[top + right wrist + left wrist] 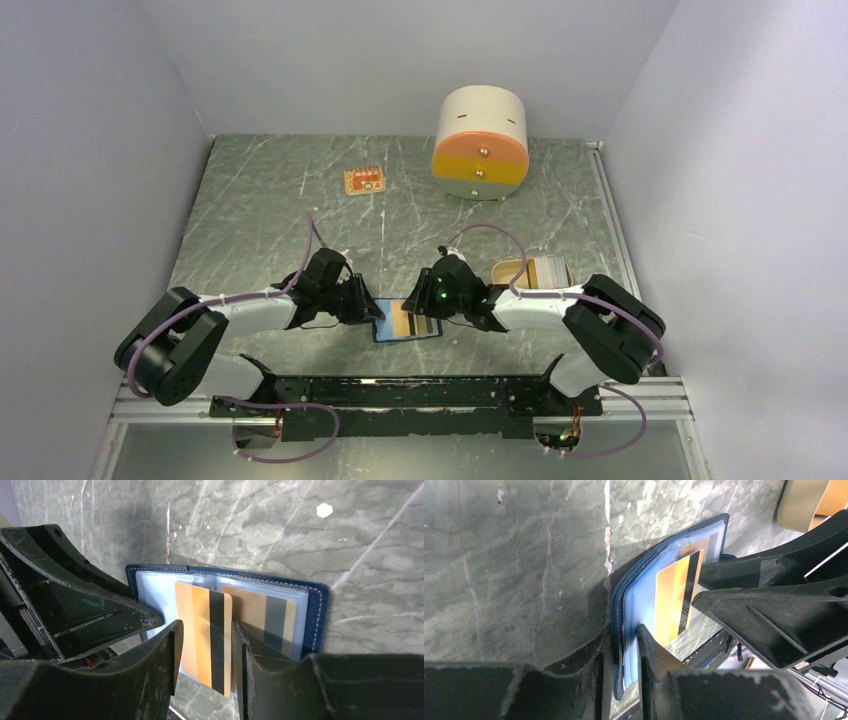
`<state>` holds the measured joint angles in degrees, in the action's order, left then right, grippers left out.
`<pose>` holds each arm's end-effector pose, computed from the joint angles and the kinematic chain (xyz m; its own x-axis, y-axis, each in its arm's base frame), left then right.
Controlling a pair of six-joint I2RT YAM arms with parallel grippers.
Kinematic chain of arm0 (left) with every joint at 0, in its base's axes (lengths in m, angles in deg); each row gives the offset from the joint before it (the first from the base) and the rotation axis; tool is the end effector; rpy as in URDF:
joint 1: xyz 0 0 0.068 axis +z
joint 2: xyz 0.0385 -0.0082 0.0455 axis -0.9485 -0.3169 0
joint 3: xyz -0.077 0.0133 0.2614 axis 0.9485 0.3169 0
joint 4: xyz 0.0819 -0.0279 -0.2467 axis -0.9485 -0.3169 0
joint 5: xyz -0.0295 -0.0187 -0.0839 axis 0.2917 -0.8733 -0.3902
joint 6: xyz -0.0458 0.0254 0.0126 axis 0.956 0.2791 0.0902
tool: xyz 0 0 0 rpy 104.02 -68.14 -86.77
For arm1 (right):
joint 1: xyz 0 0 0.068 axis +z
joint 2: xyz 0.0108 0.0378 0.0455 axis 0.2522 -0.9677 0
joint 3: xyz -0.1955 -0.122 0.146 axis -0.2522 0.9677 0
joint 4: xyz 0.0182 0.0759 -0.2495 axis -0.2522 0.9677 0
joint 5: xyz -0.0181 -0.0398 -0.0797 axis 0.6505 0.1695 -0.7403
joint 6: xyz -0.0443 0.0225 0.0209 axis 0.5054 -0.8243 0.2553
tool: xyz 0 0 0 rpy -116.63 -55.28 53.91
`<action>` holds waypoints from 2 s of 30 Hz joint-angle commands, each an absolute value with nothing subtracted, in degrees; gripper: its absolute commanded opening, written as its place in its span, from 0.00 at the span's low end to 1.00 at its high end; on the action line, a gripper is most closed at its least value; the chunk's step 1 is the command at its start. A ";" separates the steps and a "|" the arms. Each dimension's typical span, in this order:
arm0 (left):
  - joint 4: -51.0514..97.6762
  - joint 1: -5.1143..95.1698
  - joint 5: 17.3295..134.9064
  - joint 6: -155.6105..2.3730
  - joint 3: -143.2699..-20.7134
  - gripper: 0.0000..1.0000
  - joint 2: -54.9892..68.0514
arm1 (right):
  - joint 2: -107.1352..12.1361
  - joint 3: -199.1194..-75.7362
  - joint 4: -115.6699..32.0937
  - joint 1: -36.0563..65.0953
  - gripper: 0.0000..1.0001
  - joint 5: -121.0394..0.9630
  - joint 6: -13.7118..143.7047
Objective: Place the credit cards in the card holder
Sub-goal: Insert the credit card into the card holder.
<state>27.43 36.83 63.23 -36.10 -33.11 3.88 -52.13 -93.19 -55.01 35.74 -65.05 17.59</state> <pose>0.1790 -0.1395 0.1260 -0.9524 -0.2357 -0.1933 -0.0395 0.7241 -0.6885 0.1733 0.2117 0.1399 -0.8899 0.1963 -0.4119 -0.1182 0.7727 0.6236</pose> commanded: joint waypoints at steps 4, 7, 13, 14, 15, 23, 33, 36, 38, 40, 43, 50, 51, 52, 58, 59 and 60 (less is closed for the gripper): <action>29.23 37.10 61.96 -35.99 -33.44 0.27 3.25 | -55.88 -93.48 -54.47 37.97 0.44 -62.68 15.20; 29.60 37.15 61.49 -35.84 -33.54 0.28 3.19 | -56.57 -93.42 -56.07 38.17 0.43 -61.99 14.65; 29.11 37.10 61.39 -35.61 -33.99 0.29 4.33 | -55.44 -91.67 -59.65 38.48 0.42 -61.50 13.45; 29.26 37.15 61.15 -35.49 -33.92 0.30 4.62 | -55.31 -91.14 -60.72 38.48 0.42 -61.26 13.07; 29.48 37.12 60.91 -35.35 -33.93 0.30 4.73 | -55.28 -90.54 -62.25 38.48 0.41 -60.82 12.83; 30.39 36.76 59.55 -34.59 -33.76 0.32 5.18 | -57.03 -88.08 -70.95 38.50 0.40 -58.84 11.26; 31.06 36.05 59.42 -34.29 -33.89 0.32 5.11 | -57.04 -86.88 -75.41 38.53 0.41 -57.88 10.57; 30.91 35.88 59.48 -34.42 -34.30 0.32 4.41 | -57.82 -86.54 -77.45 38.48 0.41 -57.21 10.48; 30.51 35.72 59.79 -34.53 -34.59 0.32 4.25 | -58.17 -86.34 -76.84 38.43 0.41 -57.50 10.45; 30.25 35.55 60.21 -34.60 -34.68 0.32 4.32 | -58.15 -85.76 -77.20 38.27 0.41 -57.59 10.10; 30.21 35.48 60.38 -34.60 -34.86 0.33 4.09 | -57.55 -86.13 -76.60 38.26 0.41 -57.37 10.28; 30.84 34.46 60.35 -34.32 -35.64 0.33 2.52 | -56.80 -84.95 -82.49 38.11 0.41 -55.81 8.96; 30.73 34.28 60.48 -34.39 -35.85 0.33 2.42 | -57.48 -84.73 -83.38 38.05 0.41 -55.44 8.61; 30.64 34.25 60.61 -34.41 -35.97 0.33 2.40 | -58.54 -84.44 -84.87 37.90 0.41 -54.93 8.10; 30.61 33.84 60.73 -34.24 -36.35 0.33 2.50 | -61.83 -82.70 -91.79 37.57 0.39 -52.95 5.77; 30.71 33.87 60.60 -34.16 -36.47 0.33 2.56 | -61.86 -82.52 -92.28 37.51 0.39 -53.00 5.78; 30.70 33.83 60.61 -34.07 -36.59 0.33 2.64 | -61.75 -82.34 -92.58 37.32 0.38 -53.04 5.78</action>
